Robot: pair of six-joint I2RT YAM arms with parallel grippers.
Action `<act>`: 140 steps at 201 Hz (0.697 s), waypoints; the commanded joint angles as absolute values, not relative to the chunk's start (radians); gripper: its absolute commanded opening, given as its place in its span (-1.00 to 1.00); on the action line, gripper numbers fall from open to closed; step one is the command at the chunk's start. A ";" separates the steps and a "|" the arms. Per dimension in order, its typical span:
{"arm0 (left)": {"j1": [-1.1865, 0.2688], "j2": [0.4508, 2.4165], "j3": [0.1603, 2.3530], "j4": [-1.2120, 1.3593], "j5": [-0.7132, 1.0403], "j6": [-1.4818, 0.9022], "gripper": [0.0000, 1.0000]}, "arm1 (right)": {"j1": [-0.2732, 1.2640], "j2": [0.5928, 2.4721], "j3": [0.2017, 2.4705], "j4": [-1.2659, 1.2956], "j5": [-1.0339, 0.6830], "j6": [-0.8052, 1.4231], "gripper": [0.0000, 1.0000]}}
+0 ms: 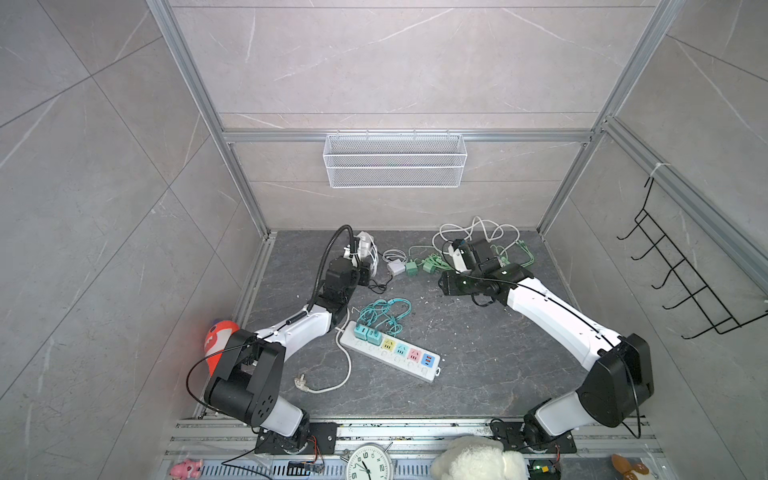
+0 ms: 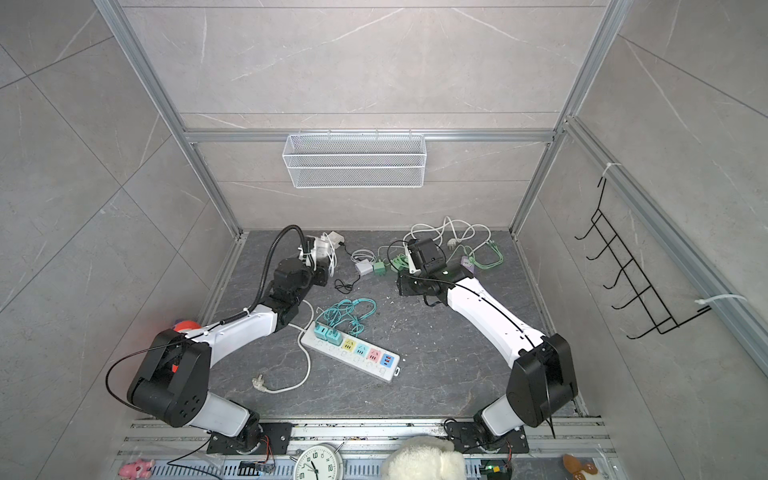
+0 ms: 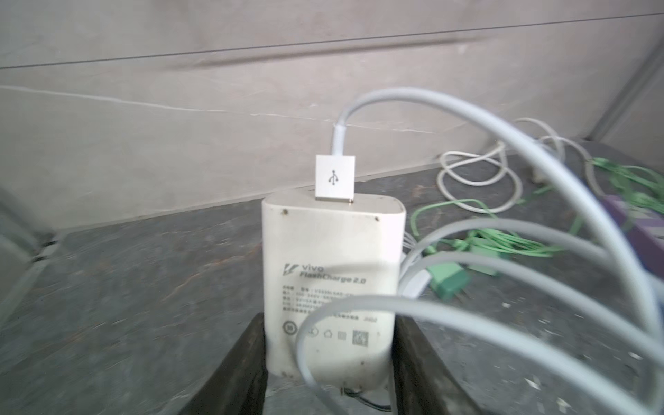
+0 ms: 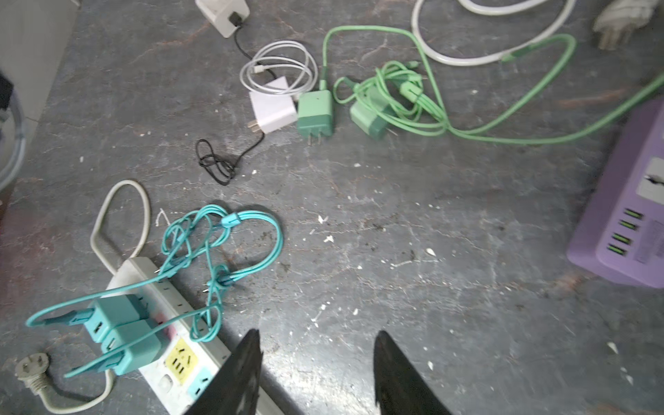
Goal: Insert the plug
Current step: 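Lift the white charger with the left gripper while the right gripper withdraws, then hold the white charger over the strip while the right gripper closes on it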
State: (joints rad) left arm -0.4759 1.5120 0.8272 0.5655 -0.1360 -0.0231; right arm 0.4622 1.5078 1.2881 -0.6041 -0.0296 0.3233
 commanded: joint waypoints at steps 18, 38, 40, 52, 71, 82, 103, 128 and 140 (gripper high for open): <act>-0.623 1.543 0.782 0.933 0.005 0.056 -0.61 | 0.380 1.449 1.295 -0.667 -0.085 0.334 0.05; -0.700 1.588 0.758 1.020 0.016 0.127 -0.60 | 0.363 1.460 1.353 -0.681 -0.143 0.316 0.05; -0.706 1.592 0.757 1.025 0.019 0.131 -0.60 | 0.362 1.461 1.360 -0.682 -0.150 0.316 0.05; -0.732 1.609 0.750 1.046 0.028 0.144 -0.61 | 0.356 1.476 1.406 -0.685 -0.206 0.313 0.05; -0.749 1.628 0.726 1.105 0.043 0.129 -0.60 | 0.352 1.515 1.489 -0.683 -0.329 0.317 0.05; -0.756 1.631 0.708 1.138 0.047 0.121 -0.60 | 0.353 1.538 1.535 -0.670 -0.424 0.325 0.05; -0.761 1.625 0.687 1.150 0.046 0.124 -0.60 | 0.354 1.567 1.586 -0.619 -0.589 0.362 0.04; -0.761 1.600 0.666 1.143 0.070 0.125 -0.59 | 0.382 1.587 1.628 -0.645 -0.636 0.364 0.01; -0.763 1.587 0.661 1.128 0.086 0.123 -0.59 | 0.400 1.588 1.630 -0.666 -0.633 0.344 -0.01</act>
